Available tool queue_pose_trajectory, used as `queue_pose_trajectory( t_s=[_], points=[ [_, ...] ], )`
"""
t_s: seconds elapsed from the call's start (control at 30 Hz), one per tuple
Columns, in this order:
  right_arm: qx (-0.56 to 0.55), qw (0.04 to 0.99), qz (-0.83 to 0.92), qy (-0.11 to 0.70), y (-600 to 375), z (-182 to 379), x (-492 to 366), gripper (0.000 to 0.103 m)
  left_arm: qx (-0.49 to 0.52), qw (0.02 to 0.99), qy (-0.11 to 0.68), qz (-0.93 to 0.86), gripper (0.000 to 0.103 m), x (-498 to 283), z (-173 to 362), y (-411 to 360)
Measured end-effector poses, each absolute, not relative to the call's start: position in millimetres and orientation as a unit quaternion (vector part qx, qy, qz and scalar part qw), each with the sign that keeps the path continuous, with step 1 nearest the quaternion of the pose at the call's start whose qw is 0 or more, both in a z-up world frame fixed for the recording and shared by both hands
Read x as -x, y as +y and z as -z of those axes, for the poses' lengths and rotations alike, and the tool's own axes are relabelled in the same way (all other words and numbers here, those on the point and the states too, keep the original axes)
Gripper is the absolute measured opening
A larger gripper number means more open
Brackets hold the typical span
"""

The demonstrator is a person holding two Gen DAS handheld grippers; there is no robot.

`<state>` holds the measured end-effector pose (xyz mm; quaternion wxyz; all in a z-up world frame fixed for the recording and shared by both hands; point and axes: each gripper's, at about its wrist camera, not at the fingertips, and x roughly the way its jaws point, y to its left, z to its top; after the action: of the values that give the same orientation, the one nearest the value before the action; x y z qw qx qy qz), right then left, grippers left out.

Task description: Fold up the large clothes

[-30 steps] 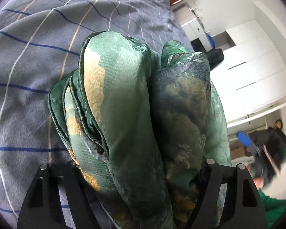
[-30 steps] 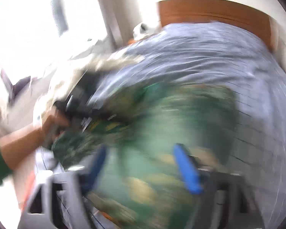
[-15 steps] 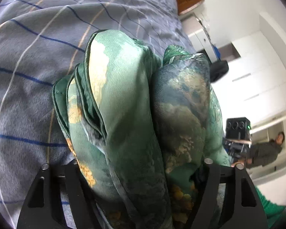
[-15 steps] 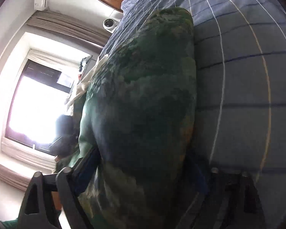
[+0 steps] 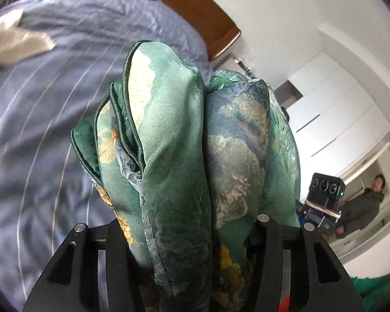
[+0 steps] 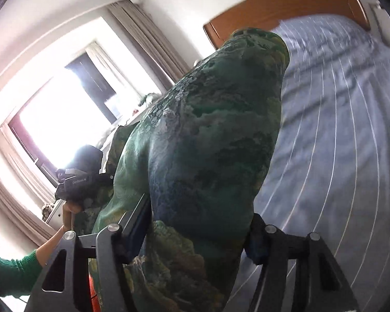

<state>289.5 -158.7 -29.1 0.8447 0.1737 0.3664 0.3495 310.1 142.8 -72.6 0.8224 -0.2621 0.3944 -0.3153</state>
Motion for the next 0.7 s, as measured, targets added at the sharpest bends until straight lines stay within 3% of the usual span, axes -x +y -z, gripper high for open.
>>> queue_pose_trajectory(
  t_s=[0.17,0.3,0.4,0.47,0.5,0.53,0.7],
  points=[
    [-0.192,0.84,-0.352,0.366,-186.1,35.7,-347.6,0.062,0.249,0.826,0.409,0.297,0.051,-374.9,71.7,113.6],
    [-0.215,0.822,-0.345,0.399,-204.8,73.3,-392.1,0.063,0.229,0.82,0.45,0.271,0.053,-425.3,112.3,85.4],
    [-0.237,0.796,-0.317,0.458,-214.7,123.8,-417.9,0.069,0.223,0.805,0.498,0.231,0.066,-450.4,167.3,73.5],
    [-0.264,0.782,-0.29,0.484,-224.2,157.1,-426.6,0.076,0.26,0.8,0.492,0.226,0.086,-453.1,183.7,79.8],
    [-0.305,0.771,-0.288,0.479,-233.1,168.8,-427.0,0.085,0.28,0.795,0.487,0.227,0.088,-451.7,185.0,84.6],
    [-0.333,0.763,-0.288,0.474,-238.4,172.8,-425.9,0.088,0.285,0.797,0.482,0.228,0.09,-447.3,180.7,87.6],
    [-0.274,0.803,-0.251,0.466,-238.8,134.1,-394.6,0.092,0.186,0.85,0.447,0.209,0.09,-404.4,125.1,88.7]
  ],
)
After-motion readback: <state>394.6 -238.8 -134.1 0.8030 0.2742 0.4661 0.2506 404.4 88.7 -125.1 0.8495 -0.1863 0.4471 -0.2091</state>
